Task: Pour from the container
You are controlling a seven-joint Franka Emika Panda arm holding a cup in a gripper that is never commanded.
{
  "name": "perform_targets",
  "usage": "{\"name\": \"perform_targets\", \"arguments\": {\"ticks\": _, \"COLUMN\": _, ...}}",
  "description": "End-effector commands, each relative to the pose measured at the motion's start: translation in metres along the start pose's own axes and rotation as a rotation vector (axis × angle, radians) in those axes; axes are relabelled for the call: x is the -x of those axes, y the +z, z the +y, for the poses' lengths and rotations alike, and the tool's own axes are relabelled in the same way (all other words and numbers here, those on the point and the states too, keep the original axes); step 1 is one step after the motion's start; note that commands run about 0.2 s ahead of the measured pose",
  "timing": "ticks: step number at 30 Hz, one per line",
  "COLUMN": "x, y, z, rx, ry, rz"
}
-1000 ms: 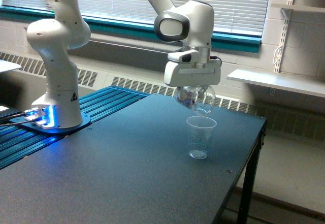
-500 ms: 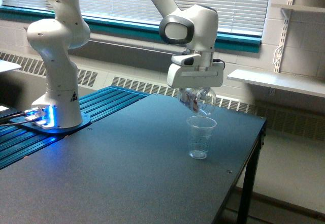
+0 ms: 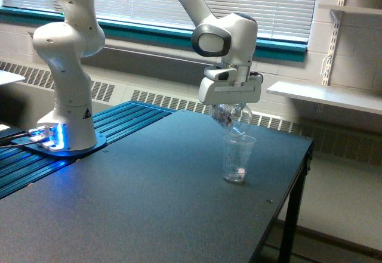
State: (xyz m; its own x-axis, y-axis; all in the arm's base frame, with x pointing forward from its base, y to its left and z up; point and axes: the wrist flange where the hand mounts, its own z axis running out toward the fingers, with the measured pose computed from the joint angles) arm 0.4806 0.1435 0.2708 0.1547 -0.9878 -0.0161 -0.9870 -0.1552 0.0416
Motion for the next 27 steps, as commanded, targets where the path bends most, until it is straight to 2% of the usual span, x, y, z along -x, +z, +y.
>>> {"name": "perform_targets", "arguments": {"ticks": 1, "x": -0.013, "y": -0.014, "z": -0.001, "rx": -0.029, "ry": 0.076, "rz": -0.014}}
{"name": "perform_targets", "arguments": {"ticks": 9, "x": -0.032, "y": -0.017, "z": 0.009, "rx": -0.027, "ry": 0.138, "rz": -0.061}}
{"name": "perform_targets", "arguments": {"ticks": 17, "x": -0.039, "y": -0.014, "z": 0.020, "rx": -0.009, "ry": 0.164, "rz": -0.112}}
{"name": "perform_targets", "arguments": {"ticks": 21, "x": -0.043, "y": -0.012, "z": 0.023, "rx": -0.004, "ry": 0.177, "rz": -0.123}}
{"name": "perform_targets", "arguments": {"ticks": 27, "x": -0.047, "y": -0.015, "z": 0.022, "rx": 0.000, "ry": 0.184, "rz": -0.115}}
